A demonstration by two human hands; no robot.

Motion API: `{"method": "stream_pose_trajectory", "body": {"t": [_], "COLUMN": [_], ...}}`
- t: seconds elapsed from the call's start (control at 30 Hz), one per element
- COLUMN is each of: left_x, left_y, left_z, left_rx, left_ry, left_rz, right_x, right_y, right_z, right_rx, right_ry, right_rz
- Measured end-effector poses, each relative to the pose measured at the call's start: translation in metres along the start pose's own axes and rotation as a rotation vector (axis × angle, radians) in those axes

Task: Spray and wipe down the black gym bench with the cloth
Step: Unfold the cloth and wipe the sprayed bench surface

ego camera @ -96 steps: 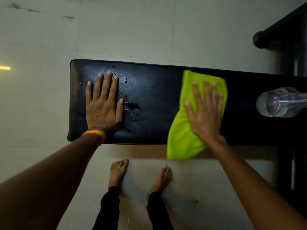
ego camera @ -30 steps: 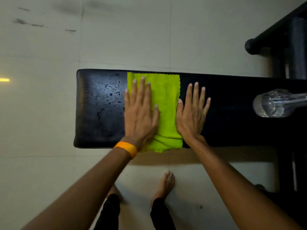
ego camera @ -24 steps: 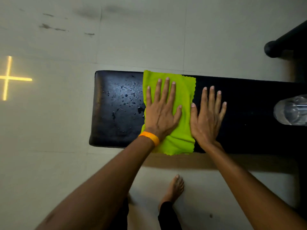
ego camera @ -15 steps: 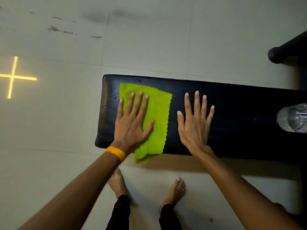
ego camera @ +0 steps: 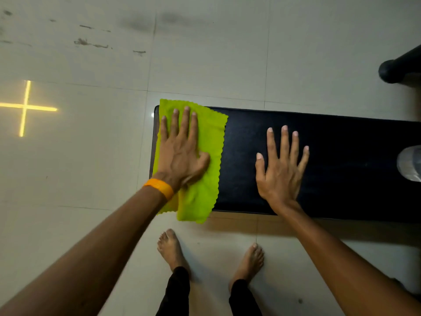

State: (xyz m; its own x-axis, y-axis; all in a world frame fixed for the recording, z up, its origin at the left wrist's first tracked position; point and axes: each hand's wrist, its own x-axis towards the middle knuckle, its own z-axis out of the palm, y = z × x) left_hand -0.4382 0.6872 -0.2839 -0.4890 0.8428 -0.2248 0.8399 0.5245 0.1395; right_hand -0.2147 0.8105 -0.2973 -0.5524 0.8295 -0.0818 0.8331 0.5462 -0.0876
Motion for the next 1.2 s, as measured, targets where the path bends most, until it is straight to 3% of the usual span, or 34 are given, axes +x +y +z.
{"method": "stream_pose_trajectory", "body": {"t": [0.1,0.3,0.4,0.67,0.87,0.97,1.1,1.2], "left_x": [-0.011,-0.006,0.014,-0.07,0.005,-0.025,-0.07,-0.018], "left_y": [0.042,-0.009,-0.022,-0.004,-0.034,-0.01,0.041,0.045], "left_z": [0.005,0.015,0.012,0.03,0.017,0.027,0.035,0.025], "left_rx": [-0.064,-0.096,-0.109,-0.081,-0.285,-0.149,-0.021,-0.023], "left_ry": [0.014,0.104,0.108,0.109,0.17,0.158,0.084,0.109], "left_rz": [-0.163,-0.022,-0.093,-0.023,-0.167,-0.211,-0.042,0.001], "right_x": [-0.003,0.001,-0.001,-0.001,0.0,-0.001,-0.003,-0.001], "right_y": [-0.001,-0.005,-0.005,-0.002,-0.004,-0.003,-0.004,-0.006], "right_z": [0.002,0.001,0.002,-0.001,0.003,0.003,-0.001,-0.001], "right_rx": [-0.012,-0.019,-0.028,-0.044,-0.024,-0.031,-0.02,-0.013], "right_ry": [0.0,0.005,-0.004,-0.001,0.007,-0.008,-0.011,-0.006], "right_rz": [0.006,0.006,0.009,0.011,0.006,0.008,0.015,0.006]}}
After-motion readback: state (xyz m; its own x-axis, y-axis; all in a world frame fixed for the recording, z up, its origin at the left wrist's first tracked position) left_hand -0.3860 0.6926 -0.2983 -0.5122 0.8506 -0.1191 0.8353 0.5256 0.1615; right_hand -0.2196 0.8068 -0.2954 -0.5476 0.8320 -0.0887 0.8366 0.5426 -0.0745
